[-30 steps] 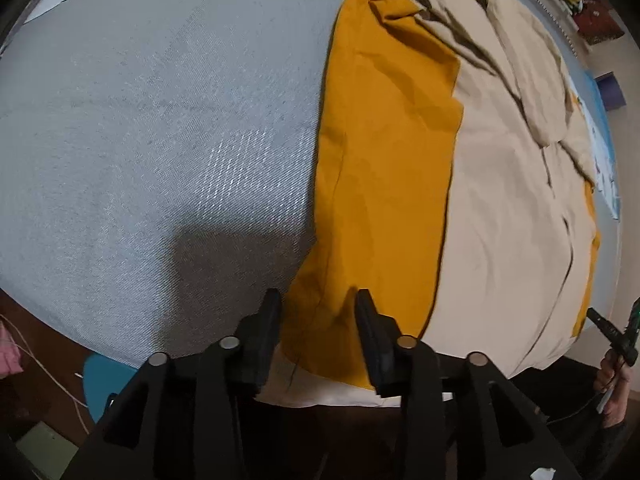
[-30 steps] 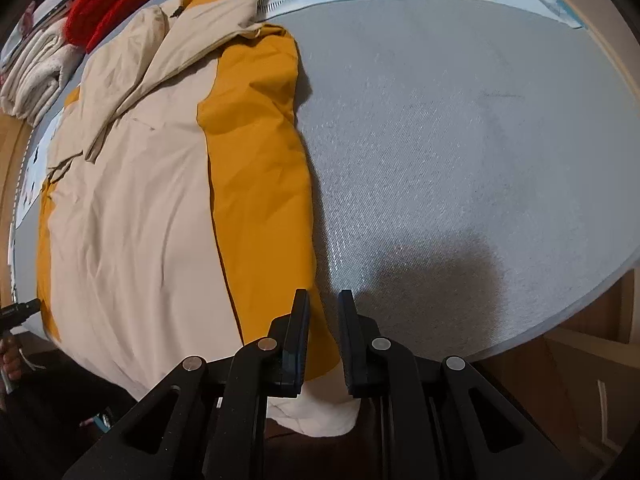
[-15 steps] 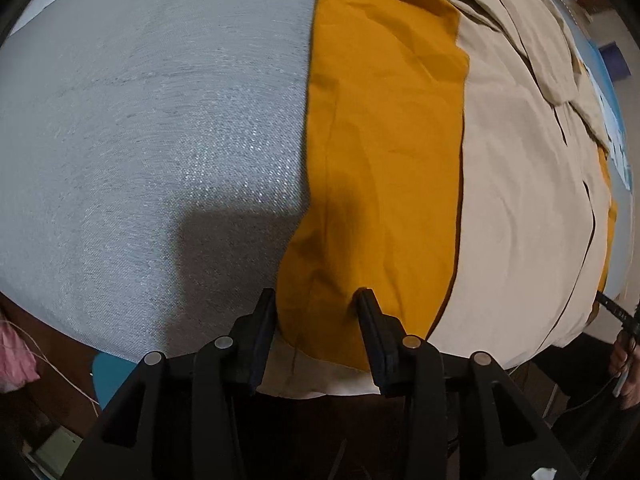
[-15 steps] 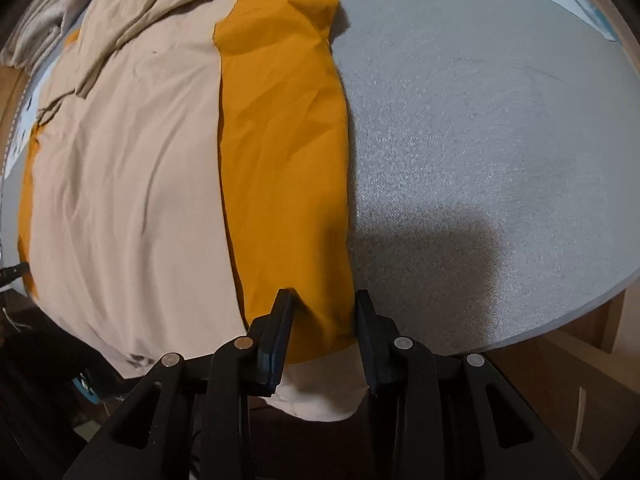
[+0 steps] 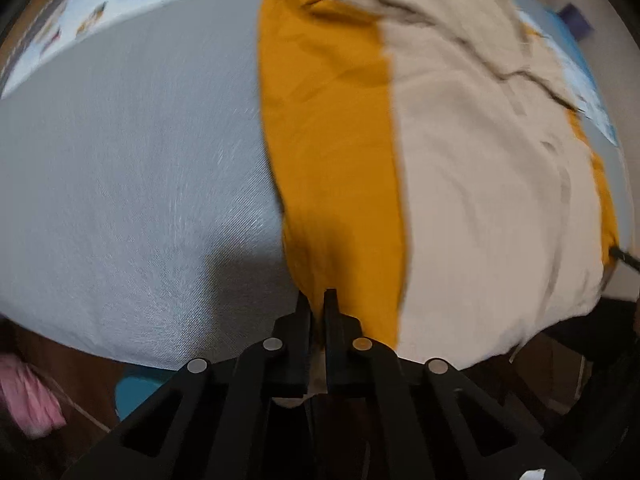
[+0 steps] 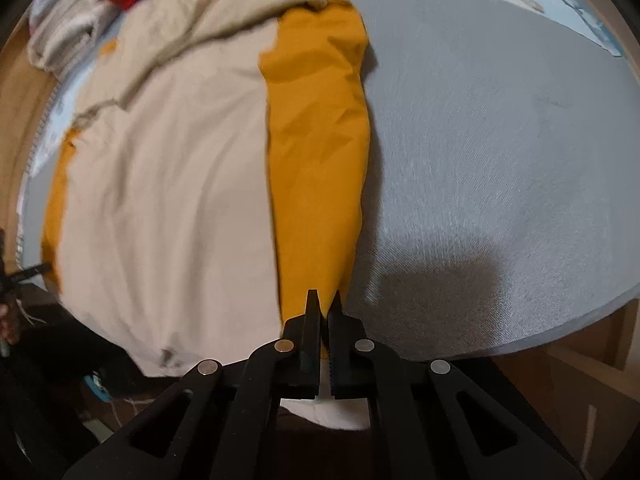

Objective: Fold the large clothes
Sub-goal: 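Grasp the jacket hem with both tools, fingers closing on the yellow panel, then lift the hem with both tools and fold it toward the hood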

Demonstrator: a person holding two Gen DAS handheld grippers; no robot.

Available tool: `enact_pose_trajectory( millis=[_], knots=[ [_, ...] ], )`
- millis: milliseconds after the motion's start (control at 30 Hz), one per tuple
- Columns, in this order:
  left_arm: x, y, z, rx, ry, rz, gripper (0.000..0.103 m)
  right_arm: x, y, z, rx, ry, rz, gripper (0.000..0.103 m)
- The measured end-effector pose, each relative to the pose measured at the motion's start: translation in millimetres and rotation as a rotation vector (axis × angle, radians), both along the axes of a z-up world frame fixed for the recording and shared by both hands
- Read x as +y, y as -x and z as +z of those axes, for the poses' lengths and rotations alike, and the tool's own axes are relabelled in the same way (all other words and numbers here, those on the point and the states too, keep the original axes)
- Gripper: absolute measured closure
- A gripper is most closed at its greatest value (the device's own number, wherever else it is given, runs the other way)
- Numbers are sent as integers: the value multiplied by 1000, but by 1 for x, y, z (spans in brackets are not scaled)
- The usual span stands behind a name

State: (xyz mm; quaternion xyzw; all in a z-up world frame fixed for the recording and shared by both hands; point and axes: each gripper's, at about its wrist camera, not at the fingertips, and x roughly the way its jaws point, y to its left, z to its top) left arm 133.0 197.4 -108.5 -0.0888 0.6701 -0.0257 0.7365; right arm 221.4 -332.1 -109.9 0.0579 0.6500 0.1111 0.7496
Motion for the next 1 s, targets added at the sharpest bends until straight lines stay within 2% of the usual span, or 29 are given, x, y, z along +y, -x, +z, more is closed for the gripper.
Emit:
enact_pose_trajectory(
  millis=[133,233,400,500,633,733,833,933,1000],
  knots=[
    [-10,8,52,-114,73,-54,100,-7,10,47,-93,-109,18,101],
    [-5,14,88,-186,109,-78,100,-6,19,85,-176,-139,42,101],
    [10,28,123,-252,171,-109,101,-20,37,147,-287,-200,56,101],
    [17,47,146,-287,216,-141,101,-30,53,174,-325,-220,66,101],
    [26,70,165,-313,266,-150,101,-49,84,194,-340,-256,53,101],
    [36,78,167,-324,309,-121,101,-69,109,198,-347,-292,12,101],
    [47,60,154,-323,319,-78,101,-85,114,195,-345,-319,-30,101],
    [52,26,138,-320,309,-26,101,-87,89,182,-334,-315,-48,101],
    [54,-3,123,-323,307,5,101,-85,55,171,-326,-302,-63,101]
  ],
)
